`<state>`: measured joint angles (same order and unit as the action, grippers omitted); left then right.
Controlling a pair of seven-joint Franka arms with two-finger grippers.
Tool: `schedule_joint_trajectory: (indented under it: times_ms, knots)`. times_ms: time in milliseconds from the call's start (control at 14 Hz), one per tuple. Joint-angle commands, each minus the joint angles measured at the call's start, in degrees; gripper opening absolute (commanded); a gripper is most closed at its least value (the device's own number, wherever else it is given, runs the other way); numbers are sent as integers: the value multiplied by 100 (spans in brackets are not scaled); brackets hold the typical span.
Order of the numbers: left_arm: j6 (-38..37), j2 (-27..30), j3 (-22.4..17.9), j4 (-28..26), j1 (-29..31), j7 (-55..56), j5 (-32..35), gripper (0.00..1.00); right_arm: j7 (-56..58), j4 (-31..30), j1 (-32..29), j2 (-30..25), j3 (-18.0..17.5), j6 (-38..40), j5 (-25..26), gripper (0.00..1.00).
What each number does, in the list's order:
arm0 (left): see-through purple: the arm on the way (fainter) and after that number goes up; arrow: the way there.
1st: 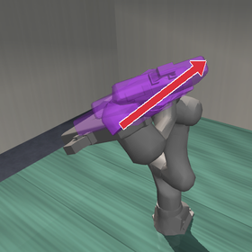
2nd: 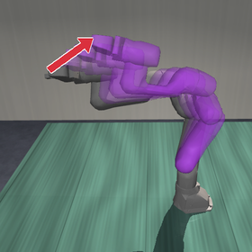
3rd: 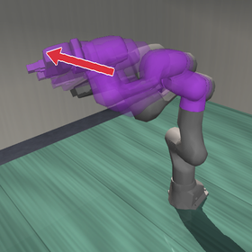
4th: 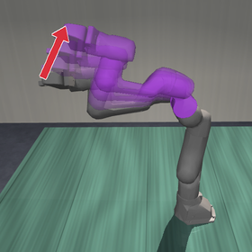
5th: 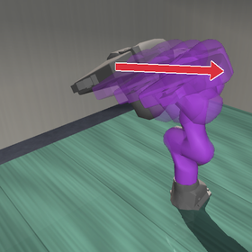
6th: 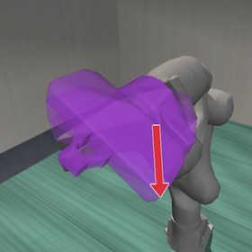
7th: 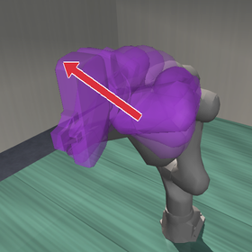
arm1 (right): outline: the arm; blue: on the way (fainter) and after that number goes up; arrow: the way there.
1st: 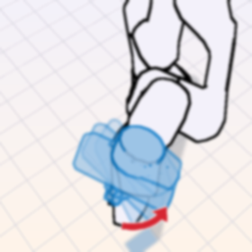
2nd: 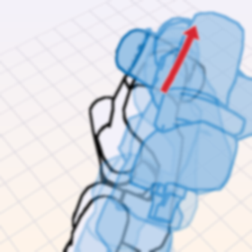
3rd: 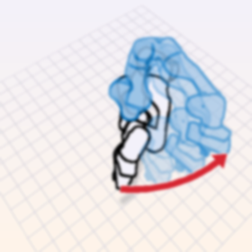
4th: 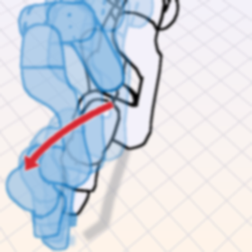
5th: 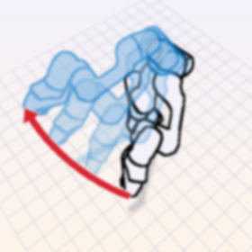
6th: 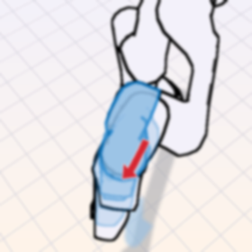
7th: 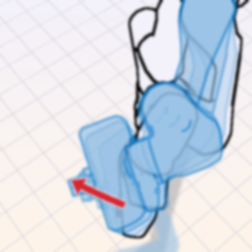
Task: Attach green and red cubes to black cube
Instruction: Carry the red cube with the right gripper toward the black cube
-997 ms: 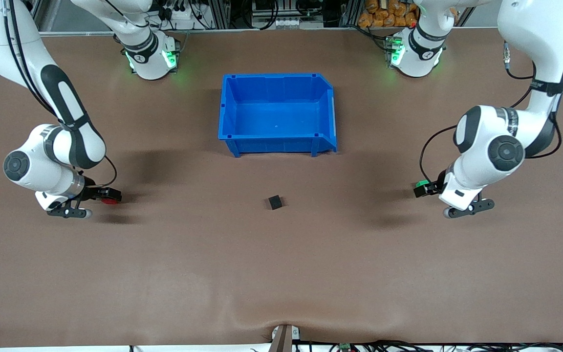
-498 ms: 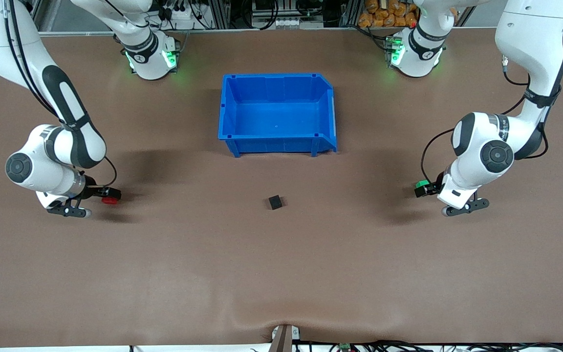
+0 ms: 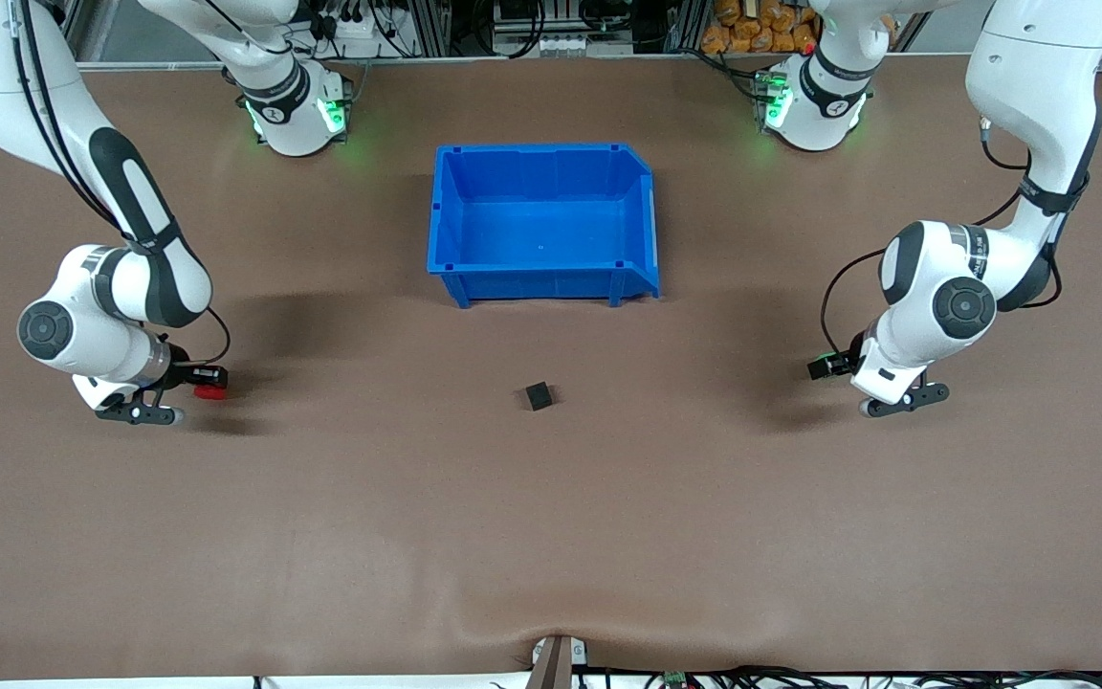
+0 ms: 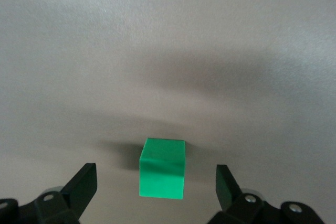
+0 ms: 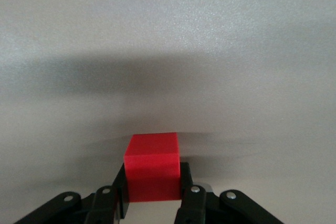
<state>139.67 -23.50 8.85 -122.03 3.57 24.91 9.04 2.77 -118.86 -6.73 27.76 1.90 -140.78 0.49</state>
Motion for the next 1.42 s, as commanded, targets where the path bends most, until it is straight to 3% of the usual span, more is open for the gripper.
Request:
schedule_joint_trajectory:
  times_ms: [0, 285, 641, 854, 1353]
  knots:
    - [218, -102, 46, -49, 65, 164, 134, 100, -92, 118, 93, 81, 12, 60, 241, 0]
    - [394, -322, 38, -23, 144, 173, 134, 97, 362, 284, 119, 72, -5, 60, 847, 0]
    - [394, -375, 37, 3, 144, 164, 134, 93, 2487, 732, 312, 81, -58, 296, 839, 0]
    - [394, -428, 29, 4, 153, 164, 134, 87, 3386, 926, 847, 98, -67, 314, 822, 0]
    - [394, -428, 29, 91, 153, 164, 125, 81, 4749, 1576, 2104, 238, -155, 613, 786, 0]
